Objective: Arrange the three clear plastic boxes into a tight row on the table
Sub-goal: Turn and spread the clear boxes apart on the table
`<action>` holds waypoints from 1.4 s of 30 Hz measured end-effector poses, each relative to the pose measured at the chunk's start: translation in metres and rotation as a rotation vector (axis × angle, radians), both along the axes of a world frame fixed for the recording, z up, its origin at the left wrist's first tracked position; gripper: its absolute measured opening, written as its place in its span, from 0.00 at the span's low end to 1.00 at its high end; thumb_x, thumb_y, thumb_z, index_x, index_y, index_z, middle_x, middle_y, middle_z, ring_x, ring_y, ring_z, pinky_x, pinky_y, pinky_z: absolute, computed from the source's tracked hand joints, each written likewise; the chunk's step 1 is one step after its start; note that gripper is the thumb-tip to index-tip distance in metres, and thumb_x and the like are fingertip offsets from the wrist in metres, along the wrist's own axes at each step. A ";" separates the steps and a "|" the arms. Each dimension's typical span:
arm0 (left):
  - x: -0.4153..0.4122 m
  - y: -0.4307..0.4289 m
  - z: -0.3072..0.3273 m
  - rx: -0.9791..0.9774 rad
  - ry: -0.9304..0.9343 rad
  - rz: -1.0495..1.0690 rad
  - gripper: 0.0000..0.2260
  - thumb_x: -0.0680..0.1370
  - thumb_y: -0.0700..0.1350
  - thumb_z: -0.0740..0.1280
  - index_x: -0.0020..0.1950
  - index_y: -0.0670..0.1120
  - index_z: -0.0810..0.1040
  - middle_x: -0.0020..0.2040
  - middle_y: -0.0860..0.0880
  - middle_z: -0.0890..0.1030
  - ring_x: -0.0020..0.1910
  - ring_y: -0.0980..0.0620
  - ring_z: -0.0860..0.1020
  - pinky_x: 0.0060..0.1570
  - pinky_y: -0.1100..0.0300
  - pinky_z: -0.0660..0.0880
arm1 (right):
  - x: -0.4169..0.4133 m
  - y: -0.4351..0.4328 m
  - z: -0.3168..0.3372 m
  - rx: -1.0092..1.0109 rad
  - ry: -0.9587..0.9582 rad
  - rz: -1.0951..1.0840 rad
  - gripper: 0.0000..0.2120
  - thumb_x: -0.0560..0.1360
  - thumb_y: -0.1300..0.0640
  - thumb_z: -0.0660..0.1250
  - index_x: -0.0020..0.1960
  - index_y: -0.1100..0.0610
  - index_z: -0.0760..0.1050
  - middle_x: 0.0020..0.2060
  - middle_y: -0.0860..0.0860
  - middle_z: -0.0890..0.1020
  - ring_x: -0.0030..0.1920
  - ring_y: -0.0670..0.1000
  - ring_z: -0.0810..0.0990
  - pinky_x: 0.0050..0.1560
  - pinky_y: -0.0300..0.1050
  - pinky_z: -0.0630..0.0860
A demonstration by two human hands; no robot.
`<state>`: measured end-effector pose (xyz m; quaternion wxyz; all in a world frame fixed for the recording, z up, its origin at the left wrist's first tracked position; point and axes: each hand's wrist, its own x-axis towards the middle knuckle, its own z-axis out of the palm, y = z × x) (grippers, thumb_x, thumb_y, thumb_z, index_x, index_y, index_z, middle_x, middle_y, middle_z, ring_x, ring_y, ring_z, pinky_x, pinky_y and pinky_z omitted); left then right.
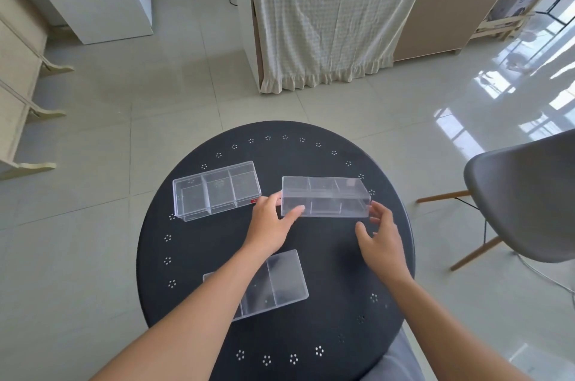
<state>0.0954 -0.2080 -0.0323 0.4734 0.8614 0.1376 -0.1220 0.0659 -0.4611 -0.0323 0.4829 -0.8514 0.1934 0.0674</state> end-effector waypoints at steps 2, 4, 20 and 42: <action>-0.004 0.000 0.002 -0.005 -0.030 -0.018 0.29 0.78 0.62 0.76 0.75 0.51 0.77 0.63 0.51 0.75 0.68 0.53 0.72 0.65 0.60 0.66 | -0.001 0.002 0.008 0.024 -0.090 -0.050 0.26 0.81 0.54 0.69 0.76 0.44 0.67 0.68 0.39 0.77 0.69 0.44 0.75 0.68 0.47 0.72; -0.005 0.000 0.001 0.028 -0.057 -0.008 0.23 0.78 0.59 0.77 0.67 0.48 0.82 0.59 0.50 0.77 0.65 0.51 0.73 0.63 0.60 0.68 | 0.001 0.003 0.015 0.057 -0.136 -0.092 0.23 0.82 0.52 0.70 0.74 0.41 0.68 0.67 0.36 0.77 0.69 0.43 0.75 0.66 0.46 0.73; -0.004 0.002 -0.018 0.083 0.151 -0.010 0.13 0.85 0.52 0.67 0.45 0.47 0.79 0.53 0.48 0.78 0.52 0.47 0.77 0.52 0.58 0.68 | 0.013 -0.005 -0.014 -0.067 0.020 0.211 0.36 0.81 0.50 0.64 0.86 0.43 0.56 0.85 0.40 0.59 0.81 0.55 0.65 0.76 0.56 0.72; -0.182 0.129 -0.003 0.157 0.094 0.323 0.20 0.84 0.55 0.67 0.73 0.48 0.78 0.66 0.50 0.79 0.61 0.50 0.81 0.65 0.52 0.76 | -0.122 0.063 -0.029 -0.061 0.051 0.332 0.15 0.83 0.58 0.65 0.68 0.47 0.75 0.61 0.40 0.84 0.53 0.47 0.85 0.61 0.51 0.81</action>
